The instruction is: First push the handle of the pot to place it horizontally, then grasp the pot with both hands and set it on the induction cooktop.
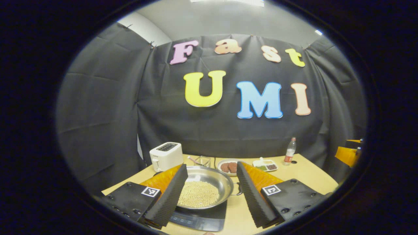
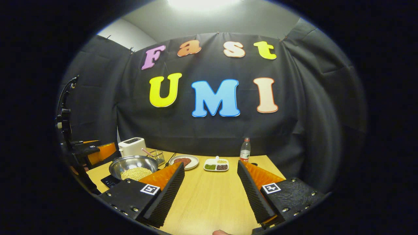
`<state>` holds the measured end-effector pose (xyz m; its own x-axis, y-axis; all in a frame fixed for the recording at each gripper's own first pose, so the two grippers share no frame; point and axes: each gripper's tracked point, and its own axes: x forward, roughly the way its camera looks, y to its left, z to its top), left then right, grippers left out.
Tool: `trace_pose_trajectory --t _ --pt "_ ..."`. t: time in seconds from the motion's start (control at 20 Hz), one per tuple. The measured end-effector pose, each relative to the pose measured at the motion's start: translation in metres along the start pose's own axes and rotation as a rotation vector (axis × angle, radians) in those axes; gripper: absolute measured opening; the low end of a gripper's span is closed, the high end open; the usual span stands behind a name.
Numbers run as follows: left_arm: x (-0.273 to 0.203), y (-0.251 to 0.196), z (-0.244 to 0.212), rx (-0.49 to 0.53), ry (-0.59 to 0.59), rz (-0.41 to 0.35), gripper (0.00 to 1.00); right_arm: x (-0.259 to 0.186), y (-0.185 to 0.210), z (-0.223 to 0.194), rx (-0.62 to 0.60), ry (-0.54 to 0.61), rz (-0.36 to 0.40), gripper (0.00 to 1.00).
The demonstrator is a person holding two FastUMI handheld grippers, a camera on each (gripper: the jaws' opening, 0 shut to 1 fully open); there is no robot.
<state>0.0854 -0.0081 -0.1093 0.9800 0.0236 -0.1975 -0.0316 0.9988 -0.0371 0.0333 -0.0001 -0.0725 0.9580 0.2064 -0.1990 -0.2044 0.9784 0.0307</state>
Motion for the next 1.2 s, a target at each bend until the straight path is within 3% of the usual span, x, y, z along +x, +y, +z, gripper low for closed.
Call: trace_pose_trajectory --t 0.05,0.1,0.2,0.3,0.35,0.5,0.6,0.65,0.75,0.85,0.9,0.95,1.05,1.2 --pt "-0.013 -0.012 0.006 -0.006 -0.008 -0.015 0.94 -0.013 -0.012 0.006 0.006 -0.008 -0.011 0.98" --pt "-0.03 -0.021 0.015 -0.006 -0.021 -0.029 1.0 -0.025 -0.022 0.012 0.016 -0.018 -0.025 0.98" --pt "-0.052 -0.033 0.035 0.018 -0.055 -0.046 1.0 -0.046 -0.036 0.025 0.031 -0.042 -0.045 0.98" --pt "-0.07 -0.039 0.047 0.037 -0.079 -0.063 0.94 -0.061 -0.045 0.035 0.03 -0.065 -0.07 0.98" --pt "-0.078 -0.038 0.05 0.041 -0.085 -0.071 1.0 -0.067 -0.046 0.04 0.036 -0.076 -0.076 0.99" --pt "-0.096 -0.022 0.061 0.057 -0.112 -0.056 0.98 -0.083 -0.039 0.054 0.034 -0.108 -0.081 0.94" --pt "-0.108 -0.01 0.072 0.073 -0.14 -0.04 1.0 -0.09 -0.031 0.067 0.01 -0.158 -0.075 0.98" --pt "-0.112 -0.005 0.075 0.078 -0.146 -0.038 0.94 -0.091 -0.028 0.071 0.004 -0.174 -0.082 0.98" --pt "-0.124 0.001 0.079 0.082 -0.155 -0.041 1.0 -0.097 -0.016 0.075 0.009 -0.197 -0.075 0.98" --pt "-0.132 0.01 0.087 0.085 -0.175 -0.039 1.0 -0.099 -0.008 0.085 0.008 -0.23 -0.073 0.98" --pt "-0.136 0.013 0.087 0.084 -0.179 -0.036 1.0 -0.1 -0.005 0.089 0.005 -0.243 -0.073 0.98" --pt "-0.139 0.017 0.086 0.077 -0.176 -0.033 0.94 -0.099 0.001 0.094 0.002 -0.254 -0.065 0.98" --pt "-0.141 0.019 0.083 0.049 -0.174 -0.037 0.98 -0.094 0.013 0.099 -0.004 -0.264 -0.052 0.98" --pt "-0.142 0.028 0.077 0.035 -0.156 -0.034 0.94 -0.089 0.027 0.106 0.013 -0.27 -0.034 0.98"
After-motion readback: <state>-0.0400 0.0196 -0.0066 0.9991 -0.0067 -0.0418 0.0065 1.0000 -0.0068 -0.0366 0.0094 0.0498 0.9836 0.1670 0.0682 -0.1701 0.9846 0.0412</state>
